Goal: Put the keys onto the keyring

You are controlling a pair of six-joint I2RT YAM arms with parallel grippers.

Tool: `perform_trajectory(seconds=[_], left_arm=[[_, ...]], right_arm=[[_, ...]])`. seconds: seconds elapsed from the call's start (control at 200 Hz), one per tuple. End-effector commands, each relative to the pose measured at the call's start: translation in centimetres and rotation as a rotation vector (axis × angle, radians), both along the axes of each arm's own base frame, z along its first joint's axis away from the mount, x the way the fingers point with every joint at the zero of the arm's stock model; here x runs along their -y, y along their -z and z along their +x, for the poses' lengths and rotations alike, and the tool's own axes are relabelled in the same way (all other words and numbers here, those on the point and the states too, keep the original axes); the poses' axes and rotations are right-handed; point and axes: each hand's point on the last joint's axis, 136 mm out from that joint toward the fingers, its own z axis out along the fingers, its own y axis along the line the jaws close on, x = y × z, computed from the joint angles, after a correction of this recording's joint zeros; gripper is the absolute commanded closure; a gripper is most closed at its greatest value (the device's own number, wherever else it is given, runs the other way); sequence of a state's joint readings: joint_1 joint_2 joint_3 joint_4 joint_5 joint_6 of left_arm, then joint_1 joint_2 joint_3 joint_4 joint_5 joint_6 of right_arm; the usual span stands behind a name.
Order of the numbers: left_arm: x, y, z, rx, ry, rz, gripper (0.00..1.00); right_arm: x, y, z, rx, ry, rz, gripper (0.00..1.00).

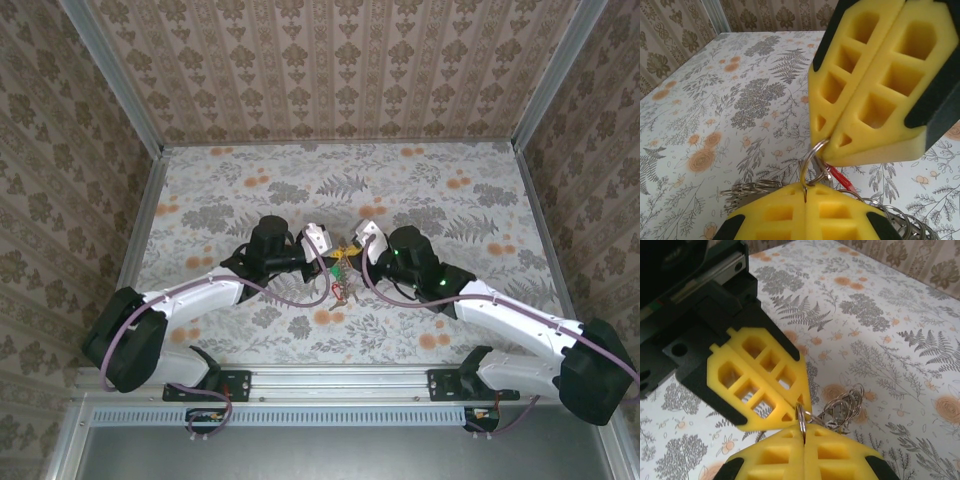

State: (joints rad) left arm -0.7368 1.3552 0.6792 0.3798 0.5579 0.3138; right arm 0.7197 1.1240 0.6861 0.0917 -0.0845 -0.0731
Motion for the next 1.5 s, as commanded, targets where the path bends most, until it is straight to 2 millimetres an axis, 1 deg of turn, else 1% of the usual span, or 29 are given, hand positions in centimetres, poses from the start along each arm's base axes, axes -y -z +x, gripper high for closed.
perform_trajectory(seconds=[0.0,0.085,0.325,0.365,0.39,0.495,0.61,0.75,0.825,0.955,1.07,1.27,1.4,1.415,1.495], left_arm=[[1.1,-2.8,-1.1,0.068,0.087,-0.086,1.0],[1.0,-3.0,-1.1,0.078,0.087,-0.095,1.0],[1.1,-3.4,-1.1,0.097,0.087,-0.114,1.0],[1.0,-3.4,-1.1,0.098,0.086,-0.115,1.0],[1.1,-3.4,-1.6,0.092,0.114,-0.121,1.0],[1.1,-3.2,-1.6,0.087,0.114,-0.117,1.0],[1.0,-3.0,-1.6,0.09,0.11,-0.11,1.0],[0.9,-2.6,-1.6,0.094,0.112,-0.089,1.0],[0.9,-2.4,-1.6,0.1,0.113,-0.077,1.0],[0.9,-2.2,-1.5,0.106,0.114,-0.073,1.0],[0.9,-2.2,-1.4,0.108,0.113,-0.08,1.0],[1.0,-2.3,-1.3,0.119,0.109,-0.099,1.0],[1.0,-2.3,-1.3,0.12,0.102,-0.113,1.0],[0.9,-2.2,-0.8,0.127,0.075,-0.11,1.0],[0.8,-2.2,-0.5,0.126,0.063,-0.113,1.0]], right_arm=[[1.4,-1.3,1.8,0.047,0.144,0.029,1.0],[2.2,-0.8,2.1,0.016,0.186,0.001,1.0],[2.6,1.0,2.4,-0.059,0.229,-0.034,1.0],[2.8,1.0,2.6,-0.058,0.251,-0.024,1.0],[2.9,0.9,2.7,-0.057,0.261,-0.018,1.0],[3.1,0.6,3.0,-0.066,0.278,0.017,1.0],[3.4,0.6,3.1,-0.121,0.284,0.056,1.0],[3.3,0.2,3.0,-0.187,0.256,0.109,1.0],[2.7,-0.1,2.6,-0.219,0.206,0.122,1.0],[2.1,-0.4,2.5,-0.256,0.174,0.144,1.0],[2.2,0.3,2.8,-0.289,0.183,0.123,1.0],[2.4,2.1,3.1,-0.362,0.201,0.076,1.0],[2.5,2.3,3.3,-0.376,0.203,0.067,0.9],[2.5,2.3,3.3,-0.376,0.205,0.066,0.88],[2.8,2.4,3.4,-0.375,0.215,0.061,0.81]])
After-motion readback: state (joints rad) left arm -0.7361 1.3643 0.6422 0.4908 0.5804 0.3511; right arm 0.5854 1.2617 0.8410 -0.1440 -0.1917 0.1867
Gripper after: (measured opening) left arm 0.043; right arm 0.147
